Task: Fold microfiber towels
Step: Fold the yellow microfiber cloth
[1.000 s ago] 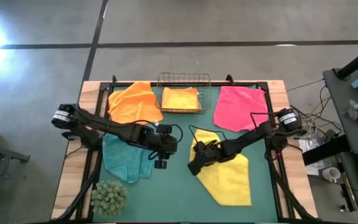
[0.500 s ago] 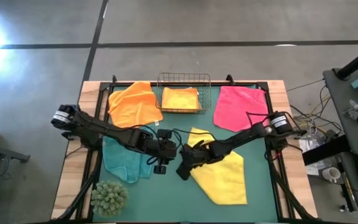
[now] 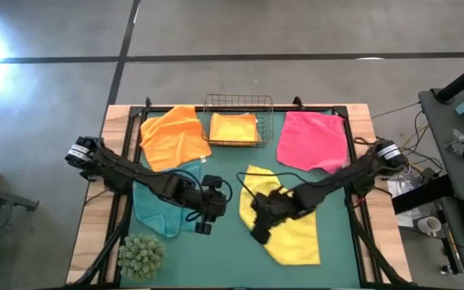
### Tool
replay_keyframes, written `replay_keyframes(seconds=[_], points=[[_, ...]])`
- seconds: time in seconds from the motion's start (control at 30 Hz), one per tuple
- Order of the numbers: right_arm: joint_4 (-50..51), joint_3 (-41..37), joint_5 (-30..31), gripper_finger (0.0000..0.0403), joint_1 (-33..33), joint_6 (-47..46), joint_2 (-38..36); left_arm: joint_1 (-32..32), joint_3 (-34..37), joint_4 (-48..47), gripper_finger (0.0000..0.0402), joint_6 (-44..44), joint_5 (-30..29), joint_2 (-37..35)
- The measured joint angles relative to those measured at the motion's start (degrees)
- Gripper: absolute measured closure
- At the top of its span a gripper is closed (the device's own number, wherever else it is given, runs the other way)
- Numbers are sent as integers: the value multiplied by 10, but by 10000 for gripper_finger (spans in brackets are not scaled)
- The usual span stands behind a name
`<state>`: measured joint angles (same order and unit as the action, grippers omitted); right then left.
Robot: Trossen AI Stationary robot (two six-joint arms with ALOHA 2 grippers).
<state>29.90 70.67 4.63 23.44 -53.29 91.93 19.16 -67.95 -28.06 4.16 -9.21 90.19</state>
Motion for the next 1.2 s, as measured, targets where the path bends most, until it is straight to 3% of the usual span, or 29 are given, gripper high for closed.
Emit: replay_keyframes(seconds=[0.3,0.73,0.93,1.2], points=[[82,-1,13,360,132,-6,-58,0,1,44,272,0,-2,0],[166,-6,20,360,307,-56,-63,4,2,73,272,1,-4,0],[198,-9,19,355,357,-108,-63,4,1,72,272,59,-24,0],[171,-59,14,305,387,-137,-63,5,1,71,272,90,-44,0]])
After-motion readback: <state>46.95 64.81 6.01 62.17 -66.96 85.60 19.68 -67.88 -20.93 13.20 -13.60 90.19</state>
